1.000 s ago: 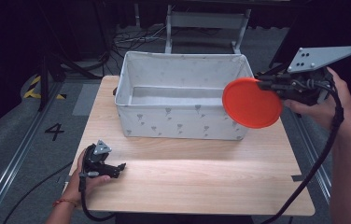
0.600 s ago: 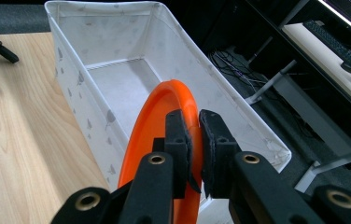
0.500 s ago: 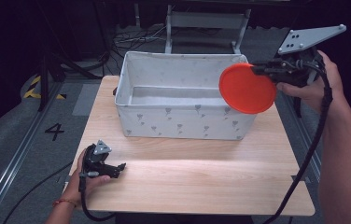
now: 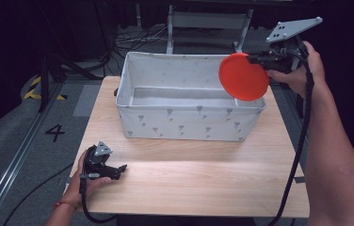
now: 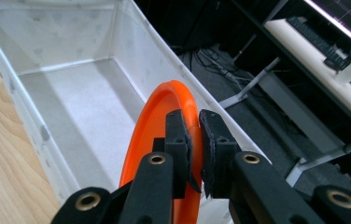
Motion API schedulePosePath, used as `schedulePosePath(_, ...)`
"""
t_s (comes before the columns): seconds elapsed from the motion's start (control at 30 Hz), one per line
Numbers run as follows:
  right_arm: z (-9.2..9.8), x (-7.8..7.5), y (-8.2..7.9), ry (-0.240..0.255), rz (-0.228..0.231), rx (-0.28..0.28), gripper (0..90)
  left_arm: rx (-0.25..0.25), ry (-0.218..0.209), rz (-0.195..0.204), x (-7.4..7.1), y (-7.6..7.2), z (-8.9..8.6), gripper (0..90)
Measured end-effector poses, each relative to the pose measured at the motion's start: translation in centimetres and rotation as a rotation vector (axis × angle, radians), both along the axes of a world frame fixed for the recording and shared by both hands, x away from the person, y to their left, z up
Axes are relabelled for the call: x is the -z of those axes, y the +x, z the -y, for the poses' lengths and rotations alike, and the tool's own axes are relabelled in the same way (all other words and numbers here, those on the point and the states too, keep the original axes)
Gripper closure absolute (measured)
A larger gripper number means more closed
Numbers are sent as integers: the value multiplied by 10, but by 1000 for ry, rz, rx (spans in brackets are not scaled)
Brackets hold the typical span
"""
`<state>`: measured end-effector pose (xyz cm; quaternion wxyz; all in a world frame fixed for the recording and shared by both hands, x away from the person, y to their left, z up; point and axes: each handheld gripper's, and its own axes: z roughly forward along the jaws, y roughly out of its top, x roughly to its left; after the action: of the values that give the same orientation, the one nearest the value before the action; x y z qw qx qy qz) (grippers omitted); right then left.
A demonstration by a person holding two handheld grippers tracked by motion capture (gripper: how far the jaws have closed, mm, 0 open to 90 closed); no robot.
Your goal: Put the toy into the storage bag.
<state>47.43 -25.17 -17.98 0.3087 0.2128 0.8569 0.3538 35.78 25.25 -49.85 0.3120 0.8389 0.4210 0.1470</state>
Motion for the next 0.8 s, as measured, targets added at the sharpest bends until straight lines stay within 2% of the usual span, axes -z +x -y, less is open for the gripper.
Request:
schedulePosePath(0.23,-5,19,17,-6,-23,-23,827,0,0,0,0,0,0,5)
schedulePosePath(0.43,-6,40,28,-20,-68,-29,827,0,0,0,0,0,0,4)
schedulePosePath(0.53,-5,48,32,-9,-84,-36,827,0,0,0,0,0,0,5)
schedulePosePath(0.7,-6,62,39,-49,-123,-54,826,0,0,0,0,0,0,5)
schedulePosePath(0.8,-7,71,41,-70,-162,-80,826,1,0,0,0,0,0,5)
